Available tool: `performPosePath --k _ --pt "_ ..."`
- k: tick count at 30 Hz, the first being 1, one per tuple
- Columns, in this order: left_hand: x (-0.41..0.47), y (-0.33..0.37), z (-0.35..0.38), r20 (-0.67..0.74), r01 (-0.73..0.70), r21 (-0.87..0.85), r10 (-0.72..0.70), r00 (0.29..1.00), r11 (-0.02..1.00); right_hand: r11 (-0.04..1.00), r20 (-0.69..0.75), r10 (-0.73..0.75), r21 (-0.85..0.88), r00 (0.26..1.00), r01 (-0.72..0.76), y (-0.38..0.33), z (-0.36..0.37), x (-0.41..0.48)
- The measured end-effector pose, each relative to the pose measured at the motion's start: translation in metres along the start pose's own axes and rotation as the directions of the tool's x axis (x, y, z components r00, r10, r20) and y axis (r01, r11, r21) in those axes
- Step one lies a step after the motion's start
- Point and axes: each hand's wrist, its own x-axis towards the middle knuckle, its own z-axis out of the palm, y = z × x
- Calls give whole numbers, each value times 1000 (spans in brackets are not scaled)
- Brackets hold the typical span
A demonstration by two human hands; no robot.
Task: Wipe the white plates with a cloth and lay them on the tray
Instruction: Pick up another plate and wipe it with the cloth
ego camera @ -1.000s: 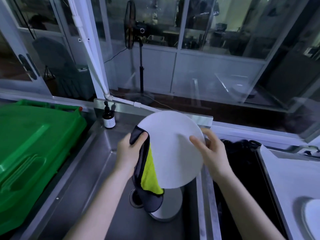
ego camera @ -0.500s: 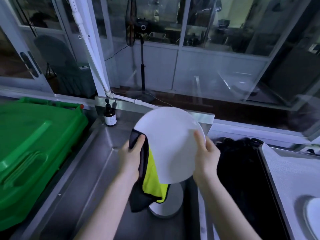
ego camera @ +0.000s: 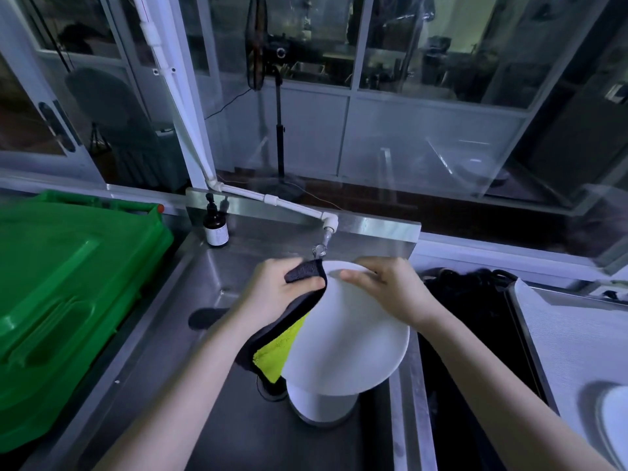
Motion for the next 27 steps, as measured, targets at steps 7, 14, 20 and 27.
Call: performPosePath --k 7,14,20,27 --pt "-19 -25 19 -398 209 -532 -460 794 820 653 -328 617 721 715 -232 7 40 -21" --pt "-11 -29 9 -368 168 -355 -303 879 920 870 -294 353 451 888 -197 16 10 -18" --pt "4 1 18 -15 -65 -44 64 998 997 998 61 -33 -55 998 36 -5 -8 4" --pt "-10 -26 19 -359 176 -414 -338 870 893 859 -379 397 475 836 -192 17 17 -21"
